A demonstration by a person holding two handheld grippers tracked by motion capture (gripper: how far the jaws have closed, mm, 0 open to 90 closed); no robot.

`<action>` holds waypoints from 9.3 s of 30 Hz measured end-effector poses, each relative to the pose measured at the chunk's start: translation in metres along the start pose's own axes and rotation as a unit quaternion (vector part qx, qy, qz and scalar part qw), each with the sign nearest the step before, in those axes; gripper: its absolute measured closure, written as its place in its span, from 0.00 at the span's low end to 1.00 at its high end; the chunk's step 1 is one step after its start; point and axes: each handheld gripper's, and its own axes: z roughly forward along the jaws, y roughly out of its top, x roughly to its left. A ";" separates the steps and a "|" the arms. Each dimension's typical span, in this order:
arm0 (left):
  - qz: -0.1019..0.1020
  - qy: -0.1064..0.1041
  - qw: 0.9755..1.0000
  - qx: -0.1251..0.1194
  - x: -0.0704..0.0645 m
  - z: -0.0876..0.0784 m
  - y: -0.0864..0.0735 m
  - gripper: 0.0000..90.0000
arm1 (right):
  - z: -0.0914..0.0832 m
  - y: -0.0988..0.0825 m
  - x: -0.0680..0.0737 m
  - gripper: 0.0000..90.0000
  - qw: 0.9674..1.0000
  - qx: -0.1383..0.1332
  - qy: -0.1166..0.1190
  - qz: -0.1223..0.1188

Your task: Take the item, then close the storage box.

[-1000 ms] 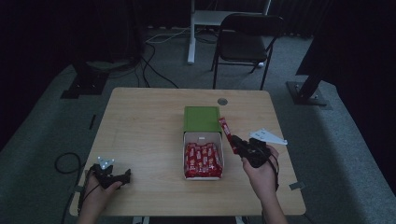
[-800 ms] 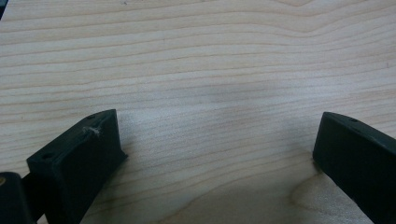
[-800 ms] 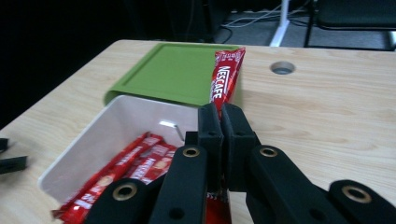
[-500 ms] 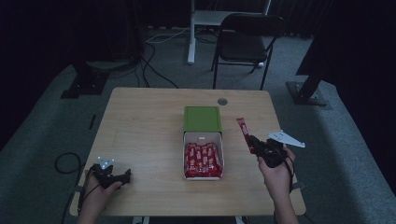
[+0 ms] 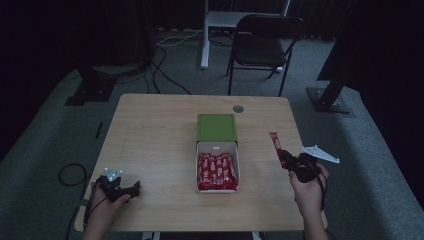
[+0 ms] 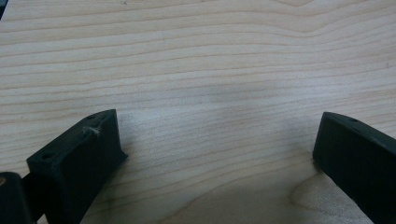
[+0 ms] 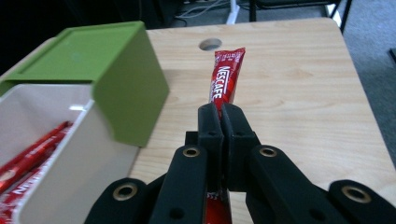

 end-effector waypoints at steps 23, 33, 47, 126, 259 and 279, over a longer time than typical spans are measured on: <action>0.000 0.000 1.000 -0.001 0.000 0.000 0.000 0.02 | 0.026 -0.044 -0.054 0.97 0.996 0.018 -0.072 0.053; 0.000 0.000 1.000 -0.001 0.000 0.000 0.000 0.02 | 0.035 -0.062 -0.076 0.97 0.991 0.025 -0.116 0.069; 0.000 0.000 1.000 0.000 0.000 0.000 0.000 0.02 | 0.051 -0.079 -0.087 0.97 0.987 0.062 -0.121 0.082; 0.035 -0.053 0.998 -0.004 -0.007 -0.001 0.001 0.02 | 0.080 -0.086 -0.034 0.18 0.988 0.111 -0.004 -0.105; 0.213 -0.220 0.945 -0.112 -0.156 -0.007 0.094 0.05 | 0.066 -0.043 0.055 0.15 0.970 0.052 0.176 -0.161; 0.198 -0.217 0.949 -0.110 -0.151 0.003 0.104 0.05 | 0.076 -0.037 0.055 0.15 0.971 0.052 0.174 -0.154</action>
